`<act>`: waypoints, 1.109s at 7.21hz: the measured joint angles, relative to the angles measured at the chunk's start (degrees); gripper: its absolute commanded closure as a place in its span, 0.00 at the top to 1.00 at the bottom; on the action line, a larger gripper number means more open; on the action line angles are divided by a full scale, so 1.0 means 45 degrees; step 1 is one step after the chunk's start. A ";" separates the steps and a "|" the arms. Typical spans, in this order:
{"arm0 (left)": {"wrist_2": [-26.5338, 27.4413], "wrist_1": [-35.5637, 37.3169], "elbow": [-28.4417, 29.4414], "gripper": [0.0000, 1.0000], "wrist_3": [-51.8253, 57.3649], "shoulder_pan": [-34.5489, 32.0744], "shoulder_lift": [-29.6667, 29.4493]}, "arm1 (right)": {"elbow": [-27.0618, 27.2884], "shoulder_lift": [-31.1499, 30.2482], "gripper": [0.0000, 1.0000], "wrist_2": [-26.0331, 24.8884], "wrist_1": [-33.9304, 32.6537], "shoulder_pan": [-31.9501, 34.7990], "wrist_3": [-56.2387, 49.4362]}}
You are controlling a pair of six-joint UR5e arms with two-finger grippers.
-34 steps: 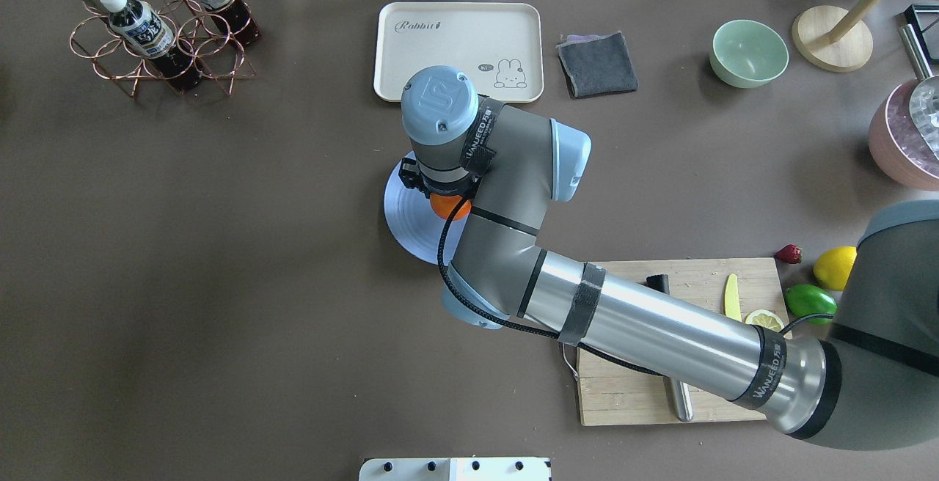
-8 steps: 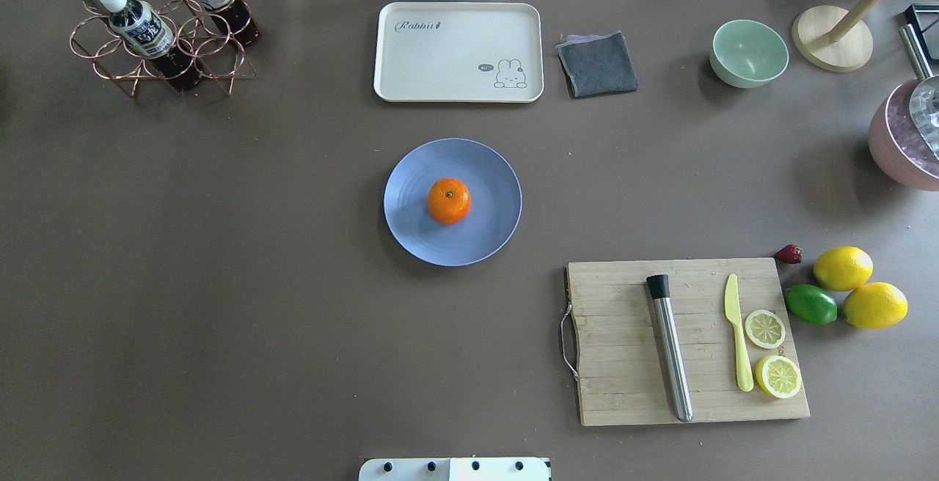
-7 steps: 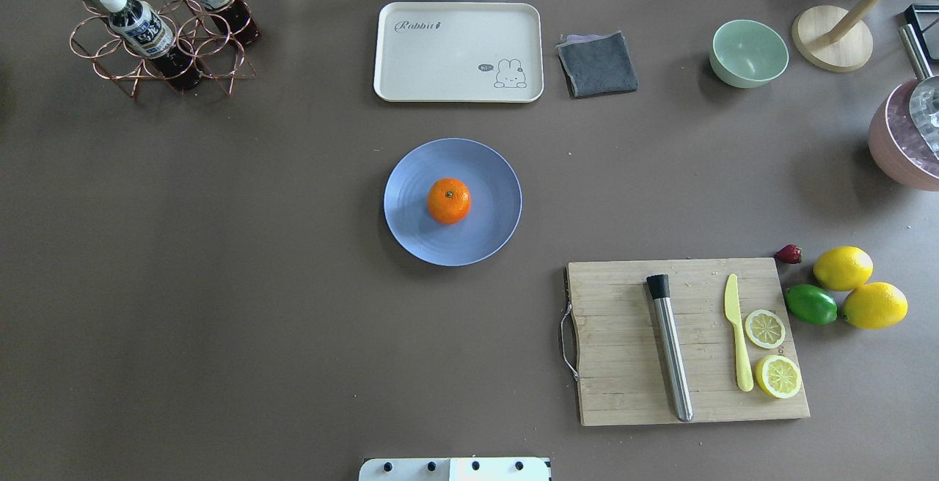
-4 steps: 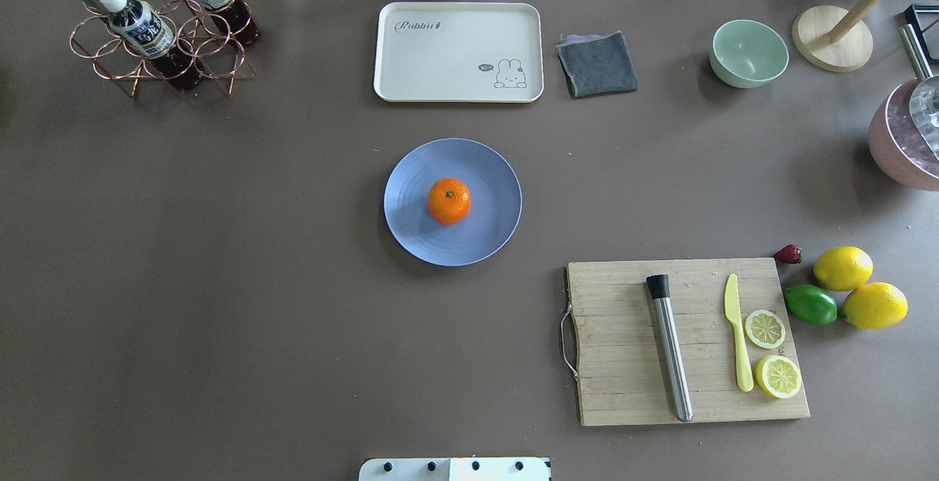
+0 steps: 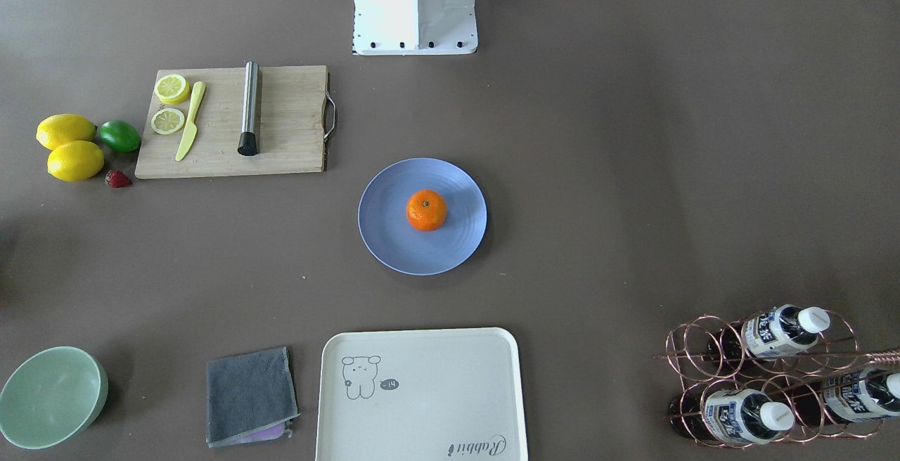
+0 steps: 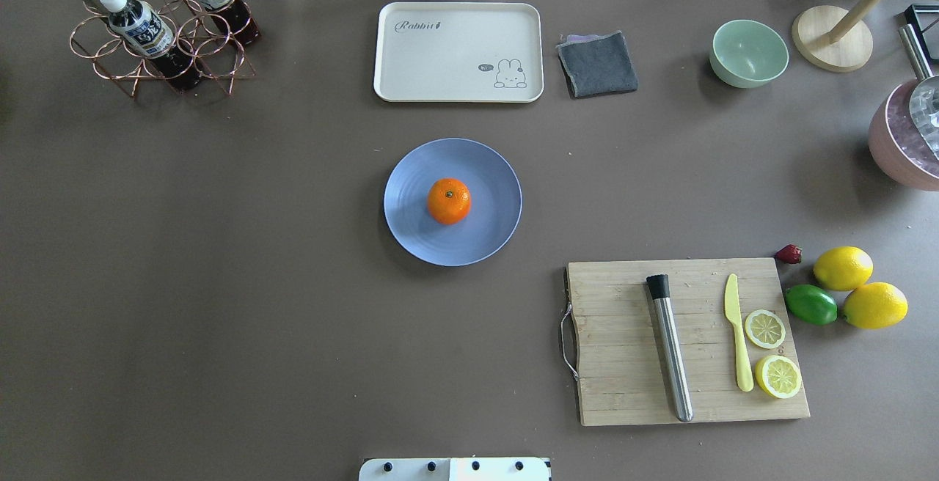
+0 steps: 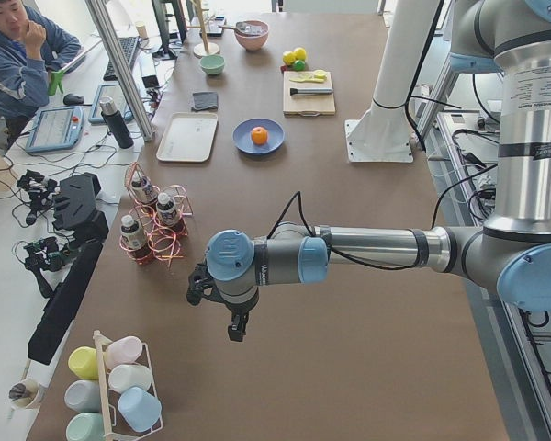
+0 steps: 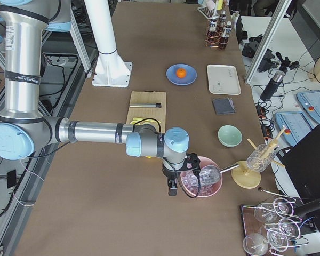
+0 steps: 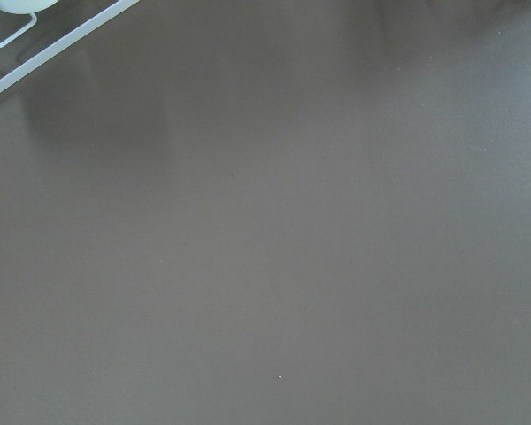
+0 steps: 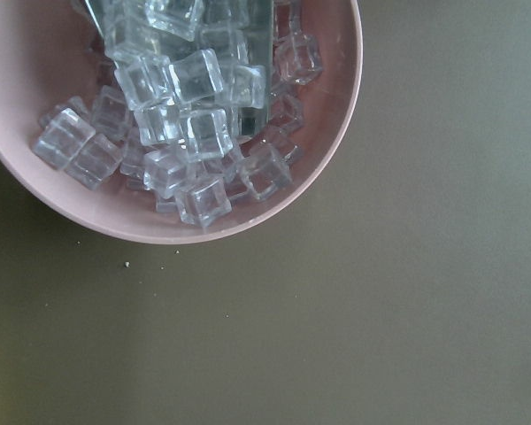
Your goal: Pick orange to plate
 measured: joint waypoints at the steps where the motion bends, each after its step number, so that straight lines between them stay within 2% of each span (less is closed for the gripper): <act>1: 0.0002 0.0005 -0.0009 0.98 0.0000 -0.0006 0.0042 | -0.0003 -0.0002 1.00 0.0090 0.0000 0.0000 0.0000; 8: 0.0035 -0.0004 -0.0301 0.98 0.0001 -0.0061 0.0437 | 0.0067 -0.0003 1.00 0.0161 0.0000 0.0000 -0.0003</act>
